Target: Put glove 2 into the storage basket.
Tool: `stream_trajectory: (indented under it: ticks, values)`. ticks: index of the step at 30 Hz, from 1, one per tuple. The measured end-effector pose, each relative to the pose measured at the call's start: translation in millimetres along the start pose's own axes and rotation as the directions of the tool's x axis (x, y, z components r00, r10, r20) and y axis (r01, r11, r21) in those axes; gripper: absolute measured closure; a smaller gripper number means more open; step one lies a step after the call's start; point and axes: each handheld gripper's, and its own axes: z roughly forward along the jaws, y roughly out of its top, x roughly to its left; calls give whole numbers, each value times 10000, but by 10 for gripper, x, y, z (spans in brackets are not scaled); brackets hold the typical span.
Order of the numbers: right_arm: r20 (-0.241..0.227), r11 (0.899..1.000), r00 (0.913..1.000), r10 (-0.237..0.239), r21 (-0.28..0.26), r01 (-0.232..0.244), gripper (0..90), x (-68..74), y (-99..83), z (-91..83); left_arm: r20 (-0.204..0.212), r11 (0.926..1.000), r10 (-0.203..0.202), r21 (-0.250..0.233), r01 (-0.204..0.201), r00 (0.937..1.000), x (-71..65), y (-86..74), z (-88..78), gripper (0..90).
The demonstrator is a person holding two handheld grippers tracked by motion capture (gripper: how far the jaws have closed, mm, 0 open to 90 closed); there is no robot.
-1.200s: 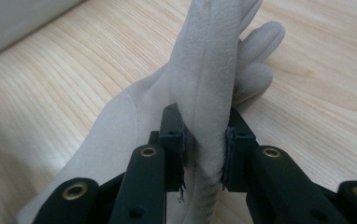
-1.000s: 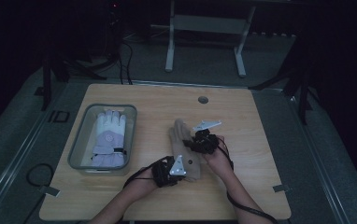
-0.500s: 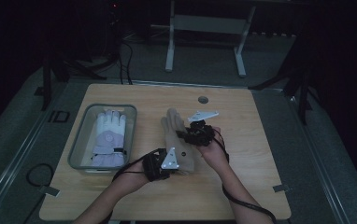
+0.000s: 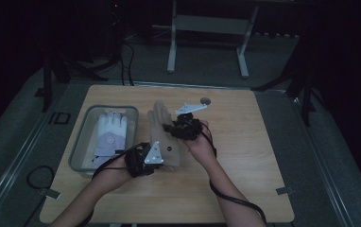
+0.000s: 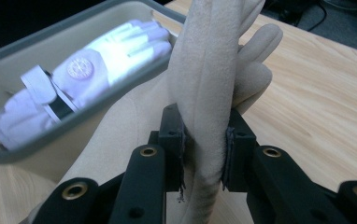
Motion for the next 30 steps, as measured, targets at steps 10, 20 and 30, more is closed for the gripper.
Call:
stream_trajectory:
  ticks: [10, 20, 30]
  values:
    - [-352, 9996, 9990, -268, 83, 271, 737, 221, 238, 251, -136, 9990, -439, 80, 440, 9989, 117, -244, -237, 817]
    - [-765, 9976, 9947, -682, 89, 690, 737, 539, 505, 618, -691, 9955, -778, 491, 813, 9946, 208, -579, -487, 817]
    - [-1038, 9973, 9920, -718, 96, 732, 736, 811, 634, 963, -971, 9872, -1324, 767, 1400, 9864, 286, -916, -646, 817]
